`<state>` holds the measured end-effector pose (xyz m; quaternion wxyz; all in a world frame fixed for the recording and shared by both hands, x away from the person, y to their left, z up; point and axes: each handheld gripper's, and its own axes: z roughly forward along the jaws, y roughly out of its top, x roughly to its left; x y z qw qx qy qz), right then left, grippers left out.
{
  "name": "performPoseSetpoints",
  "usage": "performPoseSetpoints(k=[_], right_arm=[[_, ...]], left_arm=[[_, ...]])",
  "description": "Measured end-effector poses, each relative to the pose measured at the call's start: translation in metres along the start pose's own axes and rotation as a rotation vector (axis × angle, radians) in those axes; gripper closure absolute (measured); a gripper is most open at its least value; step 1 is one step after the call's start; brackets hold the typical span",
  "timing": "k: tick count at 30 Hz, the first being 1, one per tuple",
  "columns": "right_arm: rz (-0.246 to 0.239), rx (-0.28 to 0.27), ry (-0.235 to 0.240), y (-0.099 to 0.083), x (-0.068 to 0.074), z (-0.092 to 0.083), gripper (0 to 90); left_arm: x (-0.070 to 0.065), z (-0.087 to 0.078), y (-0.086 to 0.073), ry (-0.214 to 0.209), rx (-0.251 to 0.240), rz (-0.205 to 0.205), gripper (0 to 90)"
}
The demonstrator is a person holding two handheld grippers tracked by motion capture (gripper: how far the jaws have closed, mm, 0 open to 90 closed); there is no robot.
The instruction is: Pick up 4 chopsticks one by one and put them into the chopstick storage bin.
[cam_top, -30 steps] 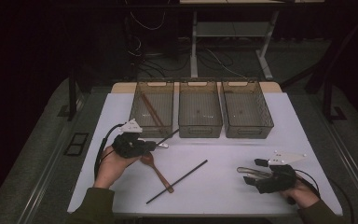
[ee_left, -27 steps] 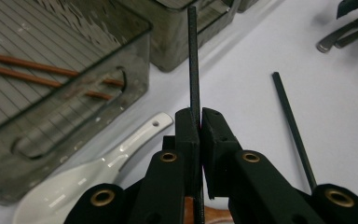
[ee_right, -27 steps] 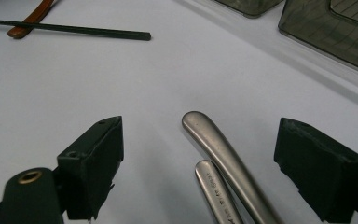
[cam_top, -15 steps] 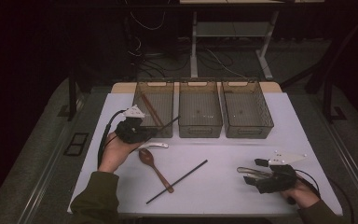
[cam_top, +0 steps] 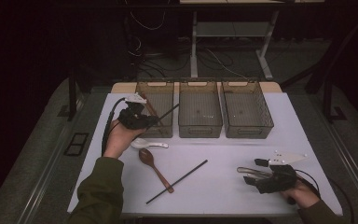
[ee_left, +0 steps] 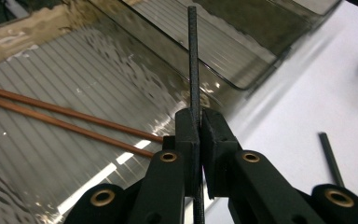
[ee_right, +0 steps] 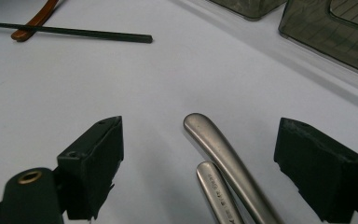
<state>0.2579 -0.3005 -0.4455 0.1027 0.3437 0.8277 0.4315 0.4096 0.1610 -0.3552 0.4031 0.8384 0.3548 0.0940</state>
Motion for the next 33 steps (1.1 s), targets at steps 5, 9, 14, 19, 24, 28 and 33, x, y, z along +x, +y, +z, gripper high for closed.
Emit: performPoseSetpoints(k=[5, 9, 14, 19, 24, 28, 33], right_arm=[[0.001, 0.000, 0.001, 0.000, 0.000, 0.000, 15.7], [0.002, -0.001, 0.002, 0.000, 0.000, 0.000, 15.7], [0.001, -0.003, 0.007, 0.000, 0.000, -0.001, 15.6], [0.005, -0.003, 0.007, 0.000, 0.000, -0.001, 15.7], [0.004, -0.005, 0.009, 0.000, 0.000, -0.001, 15.7], [0.003, -0.004, 0.009, 0.000, 0.000, -0.001, 15.7], [0.005, -0.005, 0.010, 0.000, -0.001, -0.001, 15.7]], left_arm=[[0.011, 0.002, 0.013, 0.032, -0.002, -0.012, 84.7], [0.020, 0.004, 0.022, 0.058, -0.013, -0.040, 84.7], [0.033, 0.010, 0.030, 0.104, -0.010, -0.050, 84.7], [0.044, 0.015, 0.034, 0.141, -0.017, -0.069, 84.7], [0.054, 0.020, 0.036, 0.165, -0.041, -0.108, 84.7], [0.061, 0.027, 0.036, 0.174, -0.057, -0.143, 84.7], [0.067, 0.036, 0.036, 0.191, -0.053, -0.155, 84.7]])
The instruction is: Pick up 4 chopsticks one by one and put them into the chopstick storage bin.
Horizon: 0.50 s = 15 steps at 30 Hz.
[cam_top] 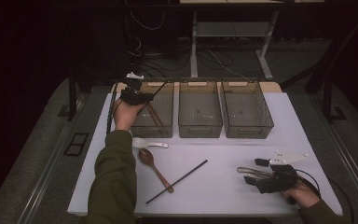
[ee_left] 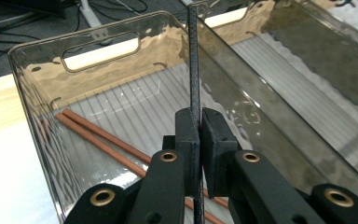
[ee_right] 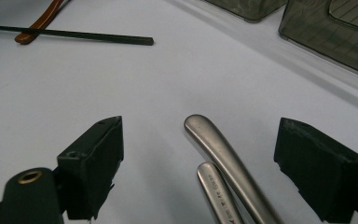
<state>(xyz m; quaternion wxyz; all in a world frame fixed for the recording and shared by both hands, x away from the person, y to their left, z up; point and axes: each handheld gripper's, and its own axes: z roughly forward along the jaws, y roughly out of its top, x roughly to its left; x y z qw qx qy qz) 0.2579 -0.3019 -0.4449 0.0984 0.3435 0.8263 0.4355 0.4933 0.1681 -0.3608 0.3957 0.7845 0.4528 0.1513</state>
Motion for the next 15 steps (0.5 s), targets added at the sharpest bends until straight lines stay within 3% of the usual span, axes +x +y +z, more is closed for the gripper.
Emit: performPoseSetpoints(k=[7, 15], right_arm=[[0.004, -0.004, 0.000, 0.000, 0.000, 0.000, 15.7], [0.002, -0.004, 0.000, -0.001, 0.000, 0.000, 15.7]], left_arm=[[0.004, 0.012, -0.002, -0.001, -0.017, -0.044, 84.7], [0.004, 0.021, -0.006, 0.005, 0.019, -0.039, 84.0]])
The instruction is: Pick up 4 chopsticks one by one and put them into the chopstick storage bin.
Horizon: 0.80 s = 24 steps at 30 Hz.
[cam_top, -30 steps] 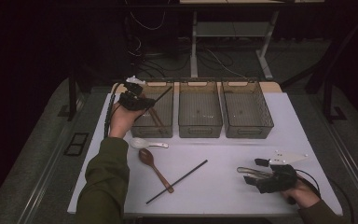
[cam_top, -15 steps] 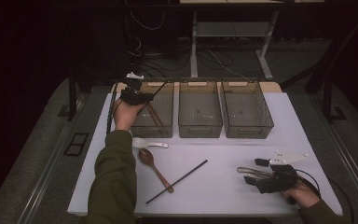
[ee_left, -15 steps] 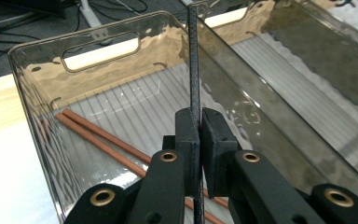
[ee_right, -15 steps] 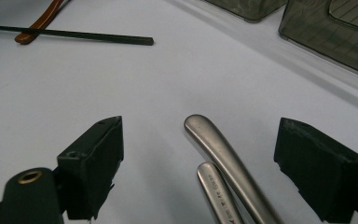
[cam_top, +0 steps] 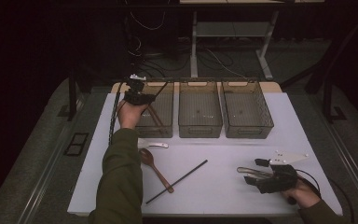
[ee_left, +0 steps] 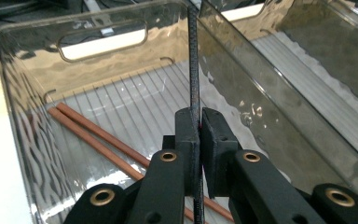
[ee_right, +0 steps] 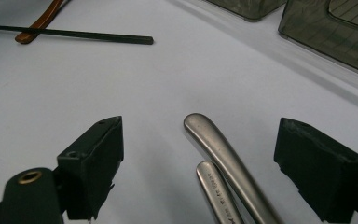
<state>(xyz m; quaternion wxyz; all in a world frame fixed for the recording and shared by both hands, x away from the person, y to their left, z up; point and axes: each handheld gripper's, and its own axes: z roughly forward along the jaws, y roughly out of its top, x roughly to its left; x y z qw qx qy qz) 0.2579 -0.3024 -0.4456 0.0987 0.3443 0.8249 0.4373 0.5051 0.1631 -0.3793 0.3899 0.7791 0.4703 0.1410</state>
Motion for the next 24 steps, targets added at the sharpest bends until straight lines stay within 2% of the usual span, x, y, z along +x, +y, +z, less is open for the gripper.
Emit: performPoseSetpoints(k=[2, 7, 15, 20, 24], right_arm=[[0.001, 0.001, 0.002, 0.000, 0.000, 0.000, 15.7], [0.001, 0.003, 0.002, 0.000, 0.001, 0.000, 15.7], [0.000, 0.003, 0.001, 0.000, 0.001, 0.000, 15.7], [-0.006, 0.007, 0.002, 0.000, 0.000, 0.000, 15.7], [-0.009, 0.009, 0.002, 0.000, 0.001, 0.000, 15.7]], left_arm=[[-0.002, 0.002, 0.000, 0.028, 0.005, 0.015, 76.5], [-0.005, 0.002, 0.001, 0.035, 0.002, 0.027, 65.3], [-0.014, -0.006, 0.004, -0.020, -0.015, 0.049, 53.5], [-0.023, -0.018, 0.006, -0.064, -0.013, 0.093, 47.9], [-0.032, -0.030, 0.005, -0.079, -0.033, 0.131, 45.0]])
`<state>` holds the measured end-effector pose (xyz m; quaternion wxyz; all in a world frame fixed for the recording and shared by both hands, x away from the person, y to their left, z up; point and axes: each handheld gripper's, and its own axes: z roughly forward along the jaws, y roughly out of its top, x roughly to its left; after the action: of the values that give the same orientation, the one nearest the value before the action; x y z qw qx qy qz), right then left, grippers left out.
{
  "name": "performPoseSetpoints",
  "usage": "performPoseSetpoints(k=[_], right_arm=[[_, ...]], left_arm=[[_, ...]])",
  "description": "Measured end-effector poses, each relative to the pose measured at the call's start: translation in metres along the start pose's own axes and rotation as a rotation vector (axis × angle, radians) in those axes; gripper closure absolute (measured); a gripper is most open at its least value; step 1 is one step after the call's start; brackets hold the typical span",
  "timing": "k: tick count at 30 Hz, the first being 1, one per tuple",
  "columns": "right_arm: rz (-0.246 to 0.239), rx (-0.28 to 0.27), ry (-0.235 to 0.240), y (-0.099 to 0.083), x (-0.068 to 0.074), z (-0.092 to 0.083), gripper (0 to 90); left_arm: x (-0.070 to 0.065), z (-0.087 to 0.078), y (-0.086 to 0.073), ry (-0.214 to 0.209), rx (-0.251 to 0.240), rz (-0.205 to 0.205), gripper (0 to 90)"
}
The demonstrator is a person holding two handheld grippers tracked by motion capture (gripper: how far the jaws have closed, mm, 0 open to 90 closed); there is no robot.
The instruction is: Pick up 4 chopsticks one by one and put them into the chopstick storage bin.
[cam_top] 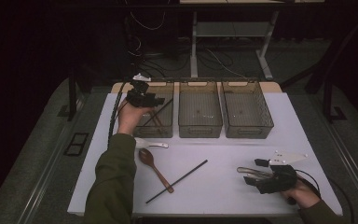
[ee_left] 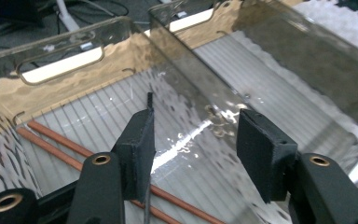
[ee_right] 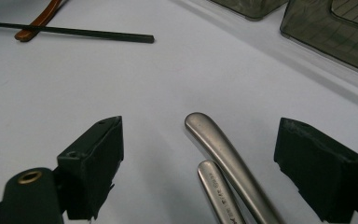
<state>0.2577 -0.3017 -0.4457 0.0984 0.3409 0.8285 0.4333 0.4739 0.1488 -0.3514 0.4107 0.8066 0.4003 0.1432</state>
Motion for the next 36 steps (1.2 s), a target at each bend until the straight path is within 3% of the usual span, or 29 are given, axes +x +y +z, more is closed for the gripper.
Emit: performPoseSetpoints(k=[13, 28, 36], right_arm=[[0.001, -0.009, -0.004, 0.000, 0.000, 0.000, 15.6], [-0.017, -0.032, -0.008, 0.003, 0.004, 0.001, 15.6], [-0.026, -0.046, -0.004, 0.006, 0.008, 0.005, 15.6]], left_arm=[[-0.036, -0.022, -0.018, -0.048, 0.003, 0.075, 34.0], [-0.081, -0.043, -0.051, -0.096, -0.017, 0.118, 25.7], [-0.103, -0.044, -0.071, -0.138, -0.017, 0.126, 24.0]])
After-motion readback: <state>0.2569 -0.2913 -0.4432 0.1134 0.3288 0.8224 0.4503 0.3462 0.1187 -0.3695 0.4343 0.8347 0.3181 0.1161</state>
